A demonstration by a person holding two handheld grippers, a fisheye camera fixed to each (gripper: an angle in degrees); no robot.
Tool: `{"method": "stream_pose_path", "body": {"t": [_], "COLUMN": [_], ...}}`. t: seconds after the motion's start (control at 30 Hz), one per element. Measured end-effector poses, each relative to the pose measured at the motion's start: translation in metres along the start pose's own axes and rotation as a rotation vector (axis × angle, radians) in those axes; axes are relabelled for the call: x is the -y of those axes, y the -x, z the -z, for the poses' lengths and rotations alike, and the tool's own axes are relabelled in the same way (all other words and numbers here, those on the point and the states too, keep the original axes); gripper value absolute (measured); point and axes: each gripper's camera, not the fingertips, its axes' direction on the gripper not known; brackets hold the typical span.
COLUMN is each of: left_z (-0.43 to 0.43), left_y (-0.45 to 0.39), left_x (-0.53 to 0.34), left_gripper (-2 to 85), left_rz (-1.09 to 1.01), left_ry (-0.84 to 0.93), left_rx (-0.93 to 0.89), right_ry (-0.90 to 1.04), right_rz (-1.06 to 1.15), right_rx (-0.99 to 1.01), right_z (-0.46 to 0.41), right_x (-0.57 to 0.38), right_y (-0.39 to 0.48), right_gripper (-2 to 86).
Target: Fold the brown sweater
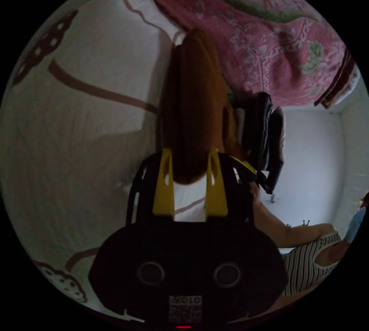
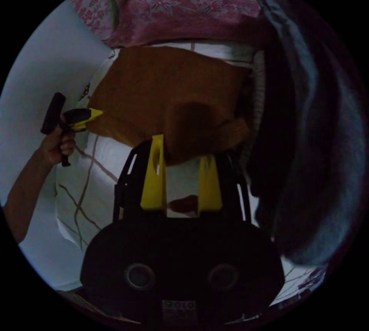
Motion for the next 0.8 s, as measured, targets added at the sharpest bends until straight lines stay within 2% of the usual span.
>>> {"method": "stream_pose_path", "body": {"t": [0.27,0.37,0.53,0.63,0.8], "left_z": [0.002,0.008,-0.021,-0.024,-0.039], "left_y": [-0.044,-0.061,-0.07,-0.078,-0.133], "left_x": [-0.05,-0.078,-0.125,-0.161,-0.227], "left_gripper": [12.3,12.1,13.2,14.3,15.9], "left_rz": [-0.111,-0.11,-0.018,0.04,-0.098], "left_ry": [0.002,-0.095,0.023,-0.016,0.006], "left_rx": [0.083,0.128,0.055,0.038,0.165], "right_ry": [-0.134,-0.16,-0.087,-0.048,0.035], "right_rz": [-0.002,-0.004,0.047,0.047,0.113], "right_rx": [-0.154,-0.168,-0.087,-0.069,-0.122], "right_z": [0.045,0.055,0.043,0.036,0.036], "right_x": [-0.079,-0.107,-0.136,-0.155,-0.206], "right_y": [0.033,0.042,0.054,0.059,0.069], "right_gripper": [8.1,7.7,7.1,6.9,6.3]}}
